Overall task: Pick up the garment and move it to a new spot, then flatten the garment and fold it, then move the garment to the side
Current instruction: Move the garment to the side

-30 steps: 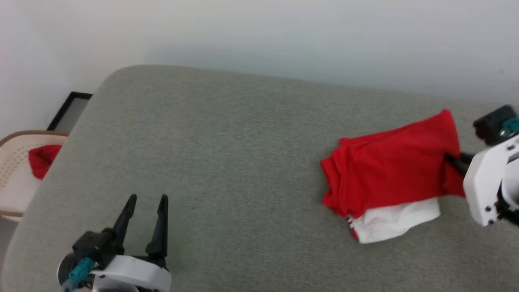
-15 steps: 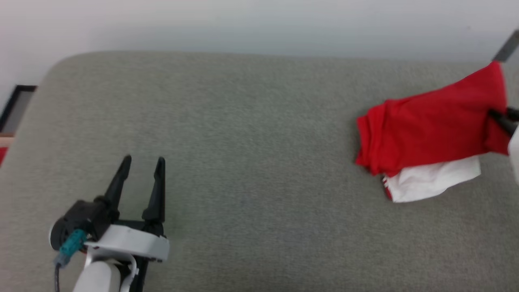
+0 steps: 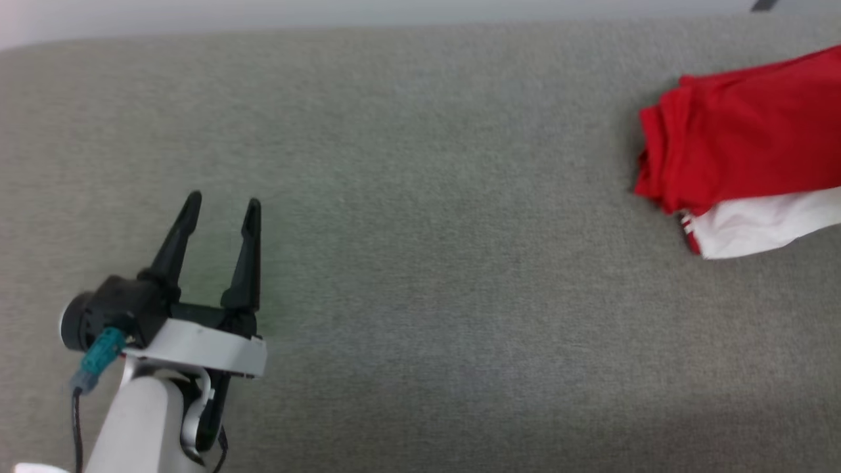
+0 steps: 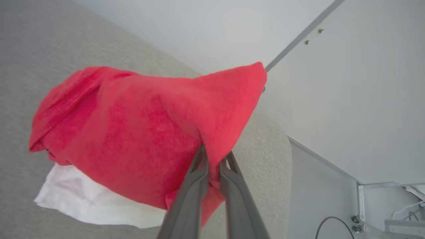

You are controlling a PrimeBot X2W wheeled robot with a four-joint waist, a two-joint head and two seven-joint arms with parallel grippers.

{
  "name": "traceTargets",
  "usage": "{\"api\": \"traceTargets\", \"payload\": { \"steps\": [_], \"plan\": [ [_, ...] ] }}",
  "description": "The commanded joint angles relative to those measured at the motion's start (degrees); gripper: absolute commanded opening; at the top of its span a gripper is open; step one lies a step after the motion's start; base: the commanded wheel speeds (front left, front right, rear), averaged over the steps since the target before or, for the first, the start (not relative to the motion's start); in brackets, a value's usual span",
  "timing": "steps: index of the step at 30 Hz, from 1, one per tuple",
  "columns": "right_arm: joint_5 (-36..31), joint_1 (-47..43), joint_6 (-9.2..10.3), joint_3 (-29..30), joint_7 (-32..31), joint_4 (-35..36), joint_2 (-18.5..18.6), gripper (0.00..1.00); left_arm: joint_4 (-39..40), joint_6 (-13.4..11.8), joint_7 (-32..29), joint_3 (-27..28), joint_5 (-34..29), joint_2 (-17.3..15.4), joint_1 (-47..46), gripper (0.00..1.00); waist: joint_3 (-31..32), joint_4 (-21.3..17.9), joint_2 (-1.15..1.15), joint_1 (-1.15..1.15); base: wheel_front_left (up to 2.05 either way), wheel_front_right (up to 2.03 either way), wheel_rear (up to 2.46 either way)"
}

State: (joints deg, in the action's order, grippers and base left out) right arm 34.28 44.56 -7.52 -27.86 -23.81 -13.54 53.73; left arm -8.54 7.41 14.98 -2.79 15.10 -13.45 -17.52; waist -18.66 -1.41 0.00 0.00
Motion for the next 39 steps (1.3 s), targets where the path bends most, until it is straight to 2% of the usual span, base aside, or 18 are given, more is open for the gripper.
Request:
{"api": "traceTargets", "payload": {
  "steps": [1, 12, 24, 39],
  "plan": [
    [-0.1, 1.3, 0.06, -0.5, 1.0, -0.9, 0.6, 0.0, 0.1, 0.1, 0.2, -0.1, -0.2, -0.3, -1.1, 1.0, -2.9, -2.3, 0.0, 0.0, 0.0, 0.0, 0.0],
    [-3.0, 7.4, 0.06, -3.2, 8.3, -11.2, 4.0, 0.0, 0.4, 0.1, 0.2, -1.6, -0.5, -1.8, -4.6, 1.0, -8.5, -3.8, 0.0, 0.0, 0.0, 0.0, 0.0],
    [-9.8, 13.1, 0.06, -3.4, 13.2, -22.8, 0.9, 0.0, 0.3, 0.1, 0.2, -3.0, -0.5, -2.7, -7.7, 1.0, -12.9, -4.9, 0.0, 0.0, 0.0, 0.0, 0.0],
    [-16.3, 16.4, 0.07, -2.1, 18.9, -34.2, -4.0, 0.0, -1.0, 0.1, 0.1, -4.9, 0.3, -3.0, -8.8, 1.0, -13.4, -3.7, 0.0, 0.0, 0.0, 0.0, 0.0]
  ]
}}
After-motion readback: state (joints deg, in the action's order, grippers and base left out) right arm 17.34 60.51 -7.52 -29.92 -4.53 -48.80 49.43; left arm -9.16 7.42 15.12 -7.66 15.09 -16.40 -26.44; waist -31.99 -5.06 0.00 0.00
